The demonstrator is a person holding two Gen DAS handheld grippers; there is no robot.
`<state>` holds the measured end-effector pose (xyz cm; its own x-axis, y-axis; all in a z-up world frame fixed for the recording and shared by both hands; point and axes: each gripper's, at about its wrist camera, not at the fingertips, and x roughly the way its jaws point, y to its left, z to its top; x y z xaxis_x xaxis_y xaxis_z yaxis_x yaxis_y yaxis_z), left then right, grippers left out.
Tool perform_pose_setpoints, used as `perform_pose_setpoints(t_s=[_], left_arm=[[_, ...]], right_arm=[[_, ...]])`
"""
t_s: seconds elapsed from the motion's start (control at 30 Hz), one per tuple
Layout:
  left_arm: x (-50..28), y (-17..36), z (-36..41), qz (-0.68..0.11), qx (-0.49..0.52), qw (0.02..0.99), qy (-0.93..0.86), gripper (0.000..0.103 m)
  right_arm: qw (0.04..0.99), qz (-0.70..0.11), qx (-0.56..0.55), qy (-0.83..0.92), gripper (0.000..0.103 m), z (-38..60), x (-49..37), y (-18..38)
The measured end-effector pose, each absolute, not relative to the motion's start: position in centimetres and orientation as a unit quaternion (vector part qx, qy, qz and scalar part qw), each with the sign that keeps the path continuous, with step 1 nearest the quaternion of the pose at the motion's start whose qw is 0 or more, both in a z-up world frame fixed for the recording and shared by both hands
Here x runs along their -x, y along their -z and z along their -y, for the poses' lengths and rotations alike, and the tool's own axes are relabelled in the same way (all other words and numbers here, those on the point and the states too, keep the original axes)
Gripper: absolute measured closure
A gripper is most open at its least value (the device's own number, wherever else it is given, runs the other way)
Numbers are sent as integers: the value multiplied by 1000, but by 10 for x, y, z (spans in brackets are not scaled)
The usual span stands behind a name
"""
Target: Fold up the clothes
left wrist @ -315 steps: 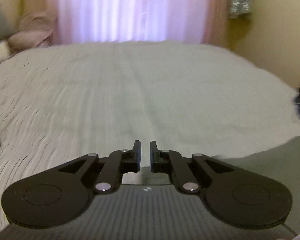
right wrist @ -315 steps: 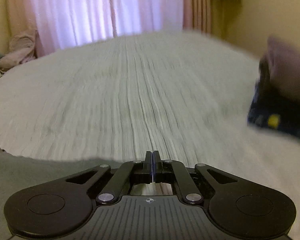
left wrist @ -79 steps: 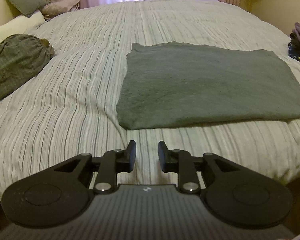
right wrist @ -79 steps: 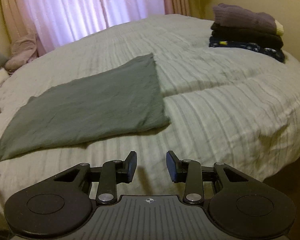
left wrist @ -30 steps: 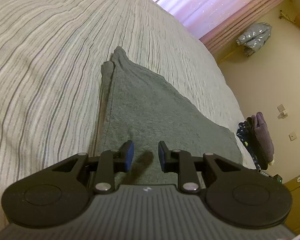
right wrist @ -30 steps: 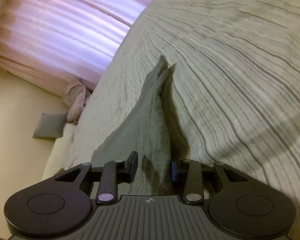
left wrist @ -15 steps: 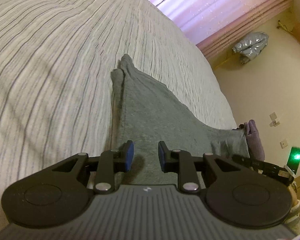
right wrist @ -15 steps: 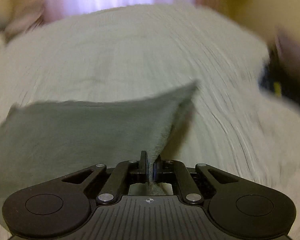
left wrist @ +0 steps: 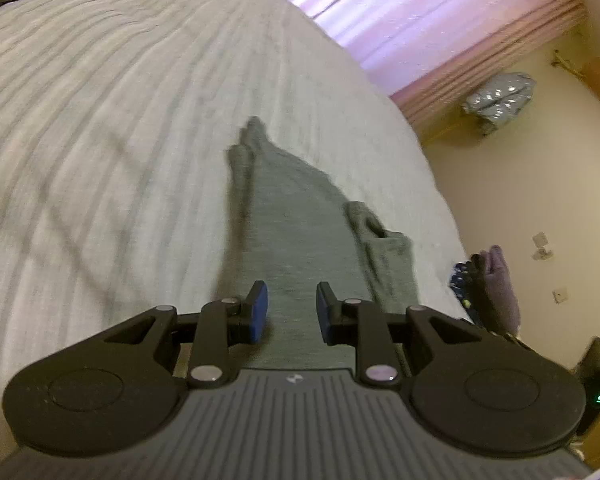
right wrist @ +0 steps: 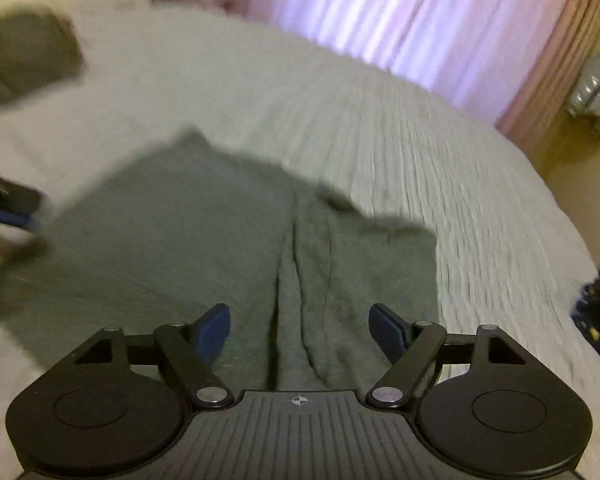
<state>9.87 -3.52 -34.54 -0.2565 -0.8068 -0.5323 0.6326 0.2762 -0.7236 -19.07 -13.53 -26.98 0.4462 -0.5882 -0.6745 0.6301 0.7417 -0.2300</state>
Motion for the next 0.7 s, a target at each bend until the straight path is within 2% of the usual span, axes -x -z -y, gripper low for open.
perform_pose_setpoints(t_s=[0.17, 0.4, 0.53, 0.67, 0.7], left_arm=[[-66, 342, 72, -535, 73, 563, 626, 82], [-14, 361, 149, -584, 52, 504, 634, 81], [-10, 380, 176, -620, 67, 497, 603, 82], [-5, 385, 191, -620, 66, 496, 604, 81], [-2, 386, 195, -618, 61, 498, 605, 81]], right_arm=[[865, -298, -187, 359, 26, 168, 276, 228], [770, -289, -315, 473, 27, 240, 356, 271], [760, -257, -381, 459, 27, 259, 373, 286], [772, -228, -405, 433, 27, 265, 376, 286], [771, -225, -413, 430, 34, 271, 375, 289]])
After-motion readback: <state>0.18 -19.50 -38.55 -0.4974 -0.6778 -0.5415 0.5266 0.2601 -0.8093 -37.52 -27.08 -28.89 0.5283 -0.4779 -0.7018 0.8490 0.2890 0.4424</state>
